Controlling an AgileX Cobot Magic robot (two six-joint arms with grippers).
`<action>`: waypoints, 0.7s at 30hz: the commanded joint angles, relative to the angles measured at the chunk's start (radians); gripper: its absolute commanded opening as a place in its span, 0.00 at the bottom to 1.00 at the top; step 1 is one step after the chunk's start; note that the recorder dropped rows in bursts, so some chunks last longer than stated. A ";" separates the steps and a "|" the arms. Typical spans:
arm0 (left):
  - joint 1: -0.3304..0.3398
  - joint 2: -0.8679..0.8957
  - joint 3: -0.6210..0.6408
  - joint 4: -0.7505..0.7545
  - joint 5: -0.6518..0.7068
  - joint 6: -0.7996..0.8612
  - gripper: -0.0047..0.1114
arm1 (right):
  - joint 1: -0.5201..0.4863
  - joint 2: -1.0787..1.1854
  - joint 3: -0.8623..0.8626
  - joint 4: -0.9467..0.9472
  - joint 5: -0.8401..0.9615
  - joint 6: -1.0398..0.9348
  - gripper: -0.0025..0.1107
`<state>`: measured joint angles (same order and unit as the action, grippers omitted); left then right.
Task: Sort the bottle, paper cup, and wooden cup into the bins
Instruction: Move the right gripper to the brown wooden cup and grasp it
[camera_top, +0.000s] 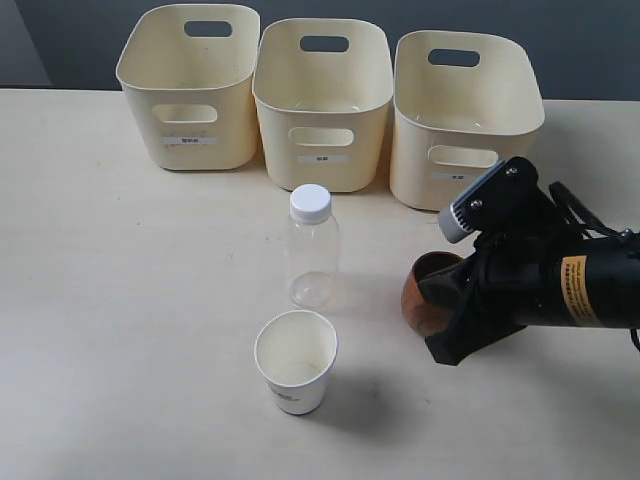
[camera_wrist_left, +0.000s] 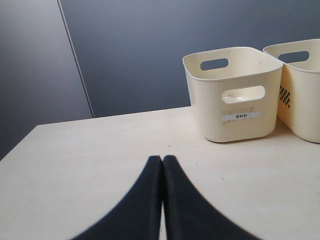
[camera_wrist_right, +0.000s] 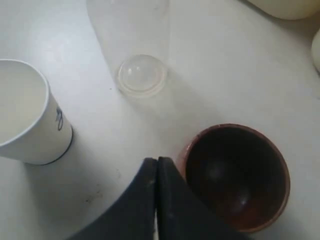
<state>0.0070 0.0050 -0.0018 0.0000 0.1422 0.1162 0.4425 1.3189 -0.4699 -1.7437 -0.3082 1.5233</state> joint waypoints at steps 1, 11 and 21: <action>0.000 -0.005 0.002 0.000 -0.007 -0.002 0.04 | -0.001 0.000 0.004 -0.001 0.001 -0.025 0.02; 0.000 -0.005 0.002 0.000 -0.007 -0.002 0.04 | -0.001 0.000 0.004 -0.001 -0.056 -0.068 0.04; 0.000 -0.005 0.002 0.000 -0.007 -0.002 0.04 | -0.001 0.000 0.004 -0.001 -0.003 -0.073 0.69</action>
<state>0.0070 0.0050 -0.0018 0.0000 0.1422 0.1162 0.4425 1.3189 -0.4699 -1.7437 -0.3455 1.4581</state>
